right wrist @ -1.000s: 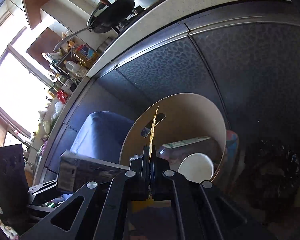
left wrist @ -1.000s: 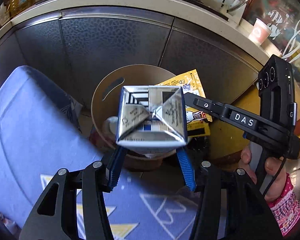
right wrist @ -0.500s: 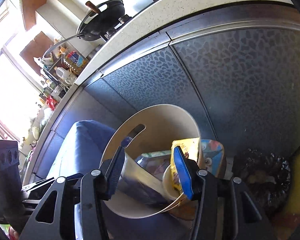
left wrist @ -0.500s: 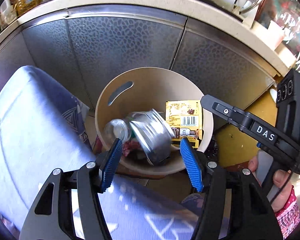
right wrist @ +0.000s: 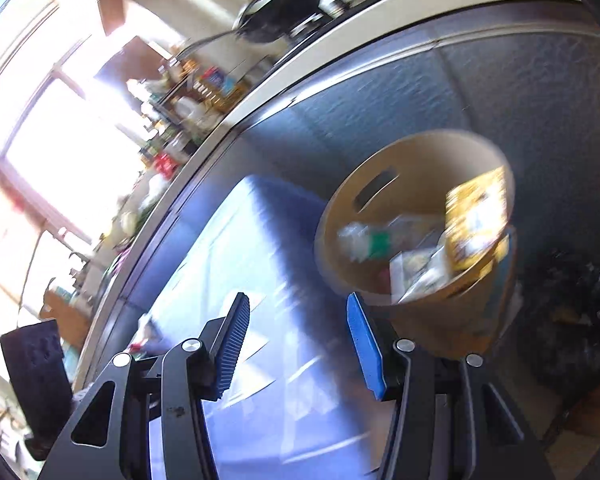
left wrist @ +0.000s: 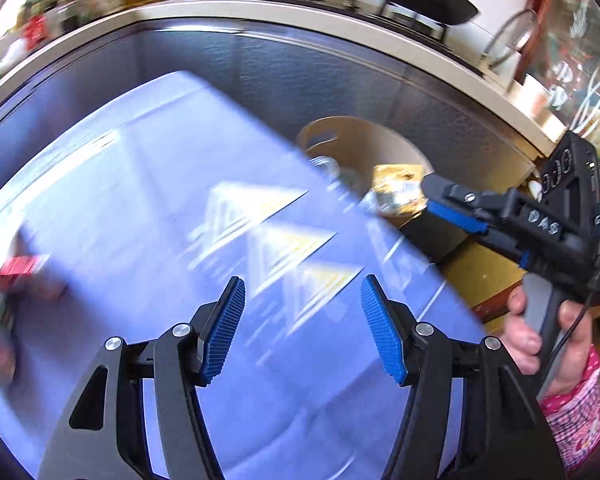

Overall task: Collect trash
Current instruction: 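Move both open tools back over the green can on the table, then grasp the crushed green can with the left tool while the right tool grasps the white plastic bag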

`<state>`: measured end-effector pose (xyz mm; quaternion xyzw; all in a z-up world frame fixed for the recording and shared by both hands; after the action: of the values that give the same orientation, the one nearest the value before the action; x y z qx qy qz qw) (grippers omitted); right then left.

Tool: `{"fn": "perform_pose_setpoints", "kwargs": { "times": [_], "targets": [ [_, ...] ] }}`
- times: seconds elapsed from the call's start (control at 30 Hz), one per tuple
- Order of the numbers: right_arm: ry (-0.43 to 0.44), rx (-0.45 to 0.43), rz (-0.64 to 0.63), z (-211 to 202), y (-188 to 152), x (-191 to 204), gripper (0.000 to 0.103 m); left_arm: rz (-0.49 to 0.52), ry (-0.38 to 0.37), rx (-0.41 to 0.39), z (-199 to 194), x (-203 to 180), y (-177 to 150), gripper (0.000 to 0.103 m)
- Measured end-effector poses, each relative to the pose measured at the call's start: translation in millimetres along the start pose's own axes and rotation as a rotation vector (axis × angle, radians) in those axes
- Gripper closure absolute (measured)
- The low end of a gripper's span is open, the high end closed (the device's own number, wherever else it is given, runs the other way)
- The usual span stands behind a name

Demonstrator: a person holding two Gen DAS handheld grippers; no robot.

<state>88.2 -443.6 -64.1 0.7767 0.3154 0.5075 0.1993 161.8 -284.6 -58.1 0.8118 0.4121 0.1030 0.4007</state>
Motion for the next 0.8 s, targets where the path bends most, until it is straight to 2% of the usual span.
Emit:
{"fn": "perform_pose_setpoints", "kwargs": {
  "times": [0.23,0.4,0.53,0.67,0.8],
  "targets": [
    [0.082,0.131,-0.056,16.7,-63.9,58.2,0.051,-0.111,0.127,-0.054,-70.1,73.3,-55.1,0.043],
    [0.124,0.253,-0.09,36.4,-105.6,96.9,0.054,-0.246,0.205,-0.078,-115.4,138.1,-99.7,0.043],
    [0.166,0.328,-0.177,50.7,-135.0,141.0,0.056,-0.364,0.262,-0.1,-143.8,185.5,-130.7,0.043],
    [0.2,0.36,-0.277,70.1,-147.5,185.9,0.059,-0.491,0.272,-0.127,-164.1,226.0,-148.6,0.043],
    [0.239,0.364,-0.311,93.3,-140.3,225.2,0.062,-0.573,0.256,-0.176,-178.6,260.5,-142.2,0.043]
  ]
}}
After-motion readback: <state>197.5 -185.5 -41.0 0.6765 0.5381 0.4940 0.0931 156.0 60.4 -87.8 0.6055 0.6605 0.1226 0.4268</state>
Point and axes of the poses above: each gripper's, at about its wrist camera, not at the fingertips, and z roughly the way its jaws point, x to its left, y to its top, the point moved 3 cm from there along z, roughly the way its jaws point, and after that the axes turned 12 degrees about -x, right-handed, at the moved point
